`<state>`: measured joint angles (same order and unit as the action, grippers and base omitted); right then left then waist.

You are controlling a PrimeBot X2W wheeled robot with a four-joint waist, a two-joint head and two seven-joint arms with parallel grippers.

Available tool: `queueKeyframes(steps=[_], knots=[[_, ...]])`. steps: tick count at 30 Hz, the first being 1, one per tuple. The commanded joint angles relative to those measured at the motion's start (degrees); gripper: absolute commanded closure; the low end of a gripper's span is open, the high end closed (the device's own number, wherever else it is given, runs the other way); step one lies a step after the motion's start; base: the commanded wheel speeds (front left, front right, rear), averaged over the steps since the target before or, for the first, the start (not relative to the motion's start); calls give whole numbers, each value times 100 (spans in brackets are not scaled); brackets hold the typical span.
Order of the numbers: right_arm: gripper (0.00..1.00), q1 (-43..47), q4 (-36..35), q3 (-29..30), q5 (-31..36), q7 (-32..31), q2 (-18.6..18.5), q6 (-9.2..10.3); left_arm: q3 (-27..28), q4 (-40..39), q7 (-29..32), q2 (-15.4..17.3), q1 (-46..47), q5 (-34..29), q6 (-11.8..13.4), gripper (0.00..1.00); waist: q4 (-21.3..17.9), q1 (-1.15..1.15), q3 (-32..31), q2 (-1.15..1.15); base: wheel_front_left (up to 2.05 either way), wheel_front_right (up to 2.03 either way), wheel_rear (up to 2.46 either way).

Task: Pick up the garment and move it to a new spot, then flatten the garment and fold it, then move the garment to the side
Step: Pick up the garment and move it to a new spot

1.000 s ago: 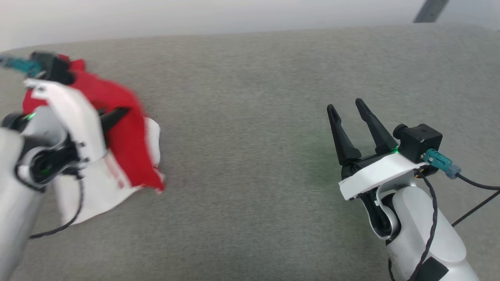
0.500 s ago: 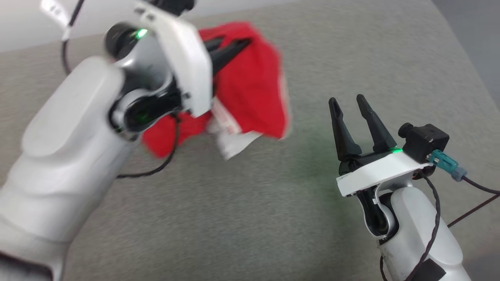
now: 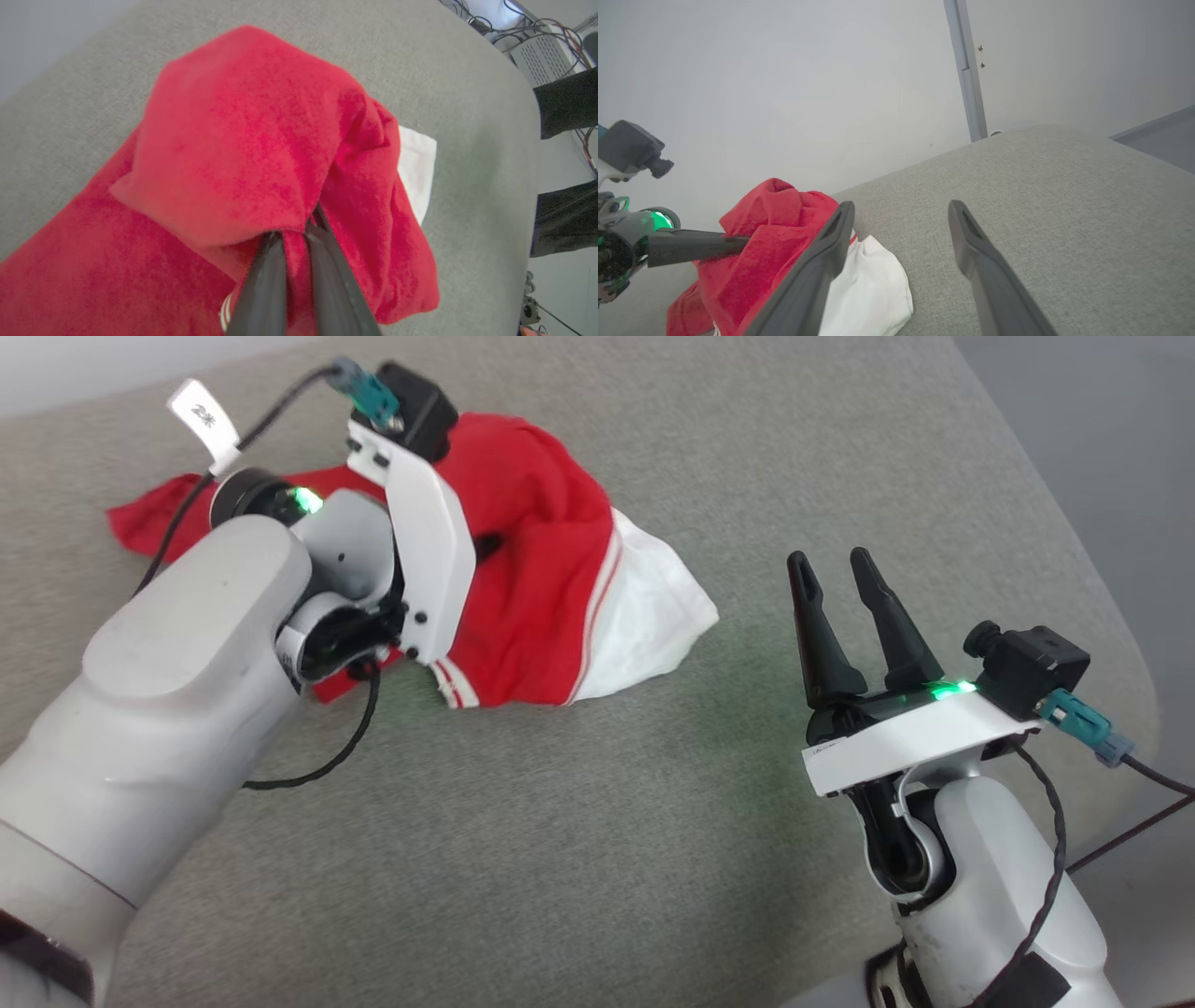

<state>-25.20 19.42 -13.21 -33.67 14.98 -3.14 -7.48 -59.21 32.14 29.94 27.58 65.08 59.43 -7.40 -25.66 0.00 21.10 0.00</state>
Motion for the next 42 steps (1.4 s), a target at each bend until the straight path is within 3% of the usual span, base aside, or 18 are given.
queueKeyframes(steps=[1, 9, 19, 20, 23, 24, 25, 37, 42], knots=[[0, 30, -10, -19, -50, 28, 23, -3, -62, 43, 38, 30, 86, -78, -12, 100, -110, 0, 111, 0, 0, 0, 0], [0, 7, -122, -154, -392, 28, 22, -3, -975, 507, 282, 130, 310, -26, -10, 100, -427, 0, 482, 0, 0, 0, 0], [0, -82, -181, -253, -572, 28, 23, -3, -1553, 840, 1031, 470, 115, -306, 17, 100, -640, 0, 712, 0, 0, 0, 0], [0, -84, -173, -244, -553, 28, 23, -2, -1566, 853, 1048, 476, 118, -324, 17, 93, -631, 0, 708, 0, 0, 0, 0], [0, -98, -142, -208, -460, 28, 23, -3, -1572, 818, 971, 428, 168, -283, 18, 46, -539, 0, 637, 0, 0, 0, 0], [0, -104, -132, -191, -411, 28, 22, -3, -1557, 787, 879, 404, 202, -275, 13, 8, -488, 0, 601, 0, 0, 0, 0], [0, -109, -123, -178, -369, 28, 25, -3, -1537, 761, 775, 385, 248, -315, 13, 0, -430, 0, 557, 0, 0, 0, 0], [0, 52, 199, 183, 439, 28, 10, -3, -1339, 289, -1035, -13, 394, 64, 2, 0, 638, 0, -280, 0, 0, 0, 0], [0, 164, 299, 334, 713, 28, -164, -2, -1138, 90, -1944, 54, -3, 408, 1, 0, 1133, 0, -611, 0, 0, 0, 0]])
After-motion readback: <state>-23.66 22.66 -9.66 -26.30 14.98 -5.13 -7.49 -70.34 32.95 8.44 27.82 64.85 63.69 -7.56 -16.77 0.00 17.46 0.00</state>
